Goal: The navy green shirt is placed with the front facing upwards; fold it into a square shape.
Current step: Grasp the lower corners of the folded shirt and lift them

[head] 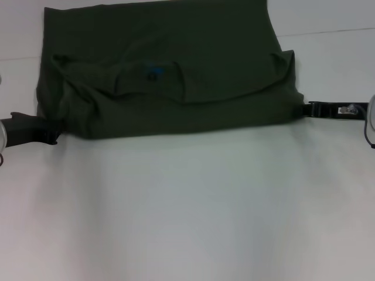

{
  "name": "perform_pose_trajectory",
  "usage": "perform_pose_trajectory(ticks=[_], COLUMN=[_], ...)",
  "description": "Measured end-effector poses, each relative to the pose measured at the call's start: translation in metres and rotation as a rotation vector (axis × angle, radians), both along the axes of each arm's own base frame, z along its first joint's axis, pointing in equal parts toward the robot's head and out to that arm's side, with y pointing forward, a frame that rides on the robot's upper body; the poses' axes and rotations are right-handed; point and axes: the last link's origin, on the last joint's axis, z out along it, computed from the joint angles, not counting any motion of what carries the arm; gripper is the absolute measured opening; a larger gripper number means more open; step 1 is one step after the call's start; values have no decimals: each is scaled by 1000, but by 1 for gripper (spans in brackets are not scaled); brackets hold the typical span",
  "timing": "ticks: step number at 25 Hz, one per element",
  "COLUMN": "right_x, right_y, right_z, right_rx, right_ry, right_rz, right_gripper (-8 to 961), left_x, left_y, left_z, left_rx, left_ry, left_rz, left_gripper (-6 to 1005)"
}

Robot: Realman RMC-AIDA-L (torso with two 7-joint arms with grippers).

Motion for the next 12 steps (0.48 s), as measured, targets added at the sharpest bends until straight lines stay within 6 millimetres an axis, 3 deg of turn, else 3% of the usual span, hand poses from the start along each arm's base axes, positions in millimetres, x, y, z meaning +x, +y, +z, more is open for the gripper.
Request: perform_pose_trajectory(ticks=[12], right_x=[4], right_y=[-20], right_z=[5], right_rx=[-58], right_ry=[17], right_rz=[58], right_gripper=[76], left_x=[-4], left_y=[-13], left_z=[4], left_rx=[-13], left_ry=[-11], left_rz=[-2], left_gripper=[48])
